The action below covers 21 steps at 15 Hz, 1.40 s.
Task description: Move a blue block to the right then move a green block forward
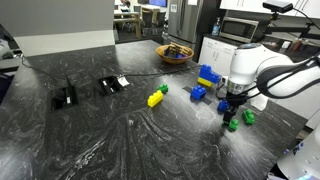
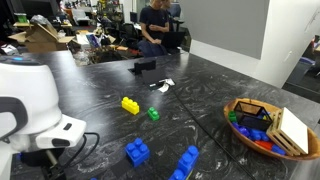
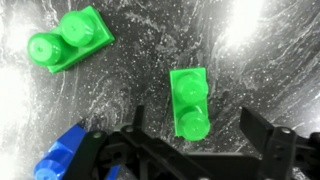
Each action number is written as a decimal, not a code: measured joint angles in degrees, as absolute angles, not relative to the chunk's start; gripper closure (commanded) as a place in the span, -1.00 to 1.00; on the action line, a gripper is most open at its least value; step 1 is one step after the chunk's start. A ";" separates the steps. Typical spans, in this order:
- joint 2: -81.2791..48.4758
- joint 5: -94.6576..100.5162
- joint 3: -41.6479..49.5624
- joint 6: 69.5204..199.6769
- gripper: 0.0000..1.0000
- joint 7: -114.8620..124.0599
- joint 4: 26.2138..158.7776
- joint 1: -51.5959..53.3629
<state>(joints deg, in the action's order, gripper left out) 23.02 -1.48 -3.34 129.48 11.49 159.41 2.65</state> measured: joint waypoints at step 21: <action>30.32 -2.39 -3.55 134.26 0.80 16.11 158.69 1.72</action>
